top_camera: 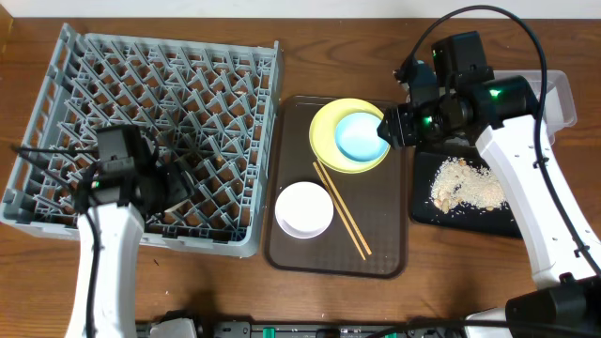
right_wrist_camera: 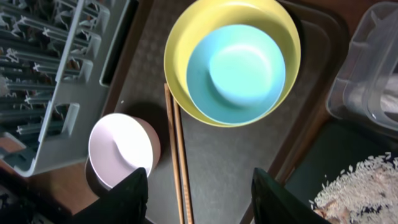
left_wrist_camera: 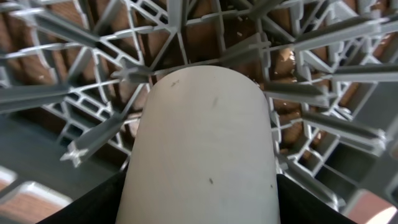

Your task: Sort waste into correct bins and load items into the dishwasher

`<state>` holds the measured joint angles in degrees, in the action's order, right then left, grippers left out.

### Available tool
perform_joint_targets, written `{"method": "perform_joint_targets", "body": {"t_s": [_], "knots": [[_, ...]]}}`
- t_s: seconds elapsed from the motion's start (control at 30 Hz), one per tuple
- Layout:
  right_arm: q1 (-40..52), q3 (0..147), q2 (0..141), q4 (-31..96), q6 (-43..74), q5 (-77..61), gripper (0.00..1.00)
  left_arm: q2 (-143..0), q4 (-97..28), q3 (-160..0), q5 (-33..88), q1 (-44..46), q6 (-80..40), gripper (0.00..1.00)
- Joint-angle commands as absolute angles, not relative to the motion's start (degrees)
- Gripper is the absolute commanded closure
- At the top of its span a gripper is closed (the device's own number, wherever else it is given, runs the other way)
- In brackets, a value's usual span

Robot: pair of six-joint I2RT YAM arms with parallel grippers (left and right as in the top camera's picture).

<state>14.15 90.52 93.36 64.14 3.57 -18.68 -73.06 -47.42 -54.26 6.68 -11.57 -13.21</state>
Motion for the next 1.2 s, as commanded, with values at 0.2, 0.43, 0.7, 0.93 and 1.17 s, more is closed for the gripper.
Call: {"method": "perform_joint_targets", "body": {"t_s": [0.2,0.43,0.7,0.93,1.17], "knots": [[14.0,91.1,92.8,65.5,2.7,-19.1,0.36,-79.1,-43.7,-55.5,5.5,-11.9,-12.5,0.05],[12.5,91.1,92.7,65.8,2.5,-16.7,0.32,-76.9,-48.7,-62.2,5.5,-11.4,-12.5,0.02],[6.8,91.1,92.5,65.6,9.0,-10.6,0.25,-71.8,-51.1,-63.3,5.7,1.4,-13.4,0.01],[3.1,91.1,92.5,66.3,10.7,-10.5,0.21,-74.2,-48.4,-63.2,5.7,23.2,-14.9,0.01],[3.0,91.1,92.5,66.9,10.6,-10.5,0.2,-80.9,-41.6,-63.2,5.7,35.9,-14.9,0.02]]}}
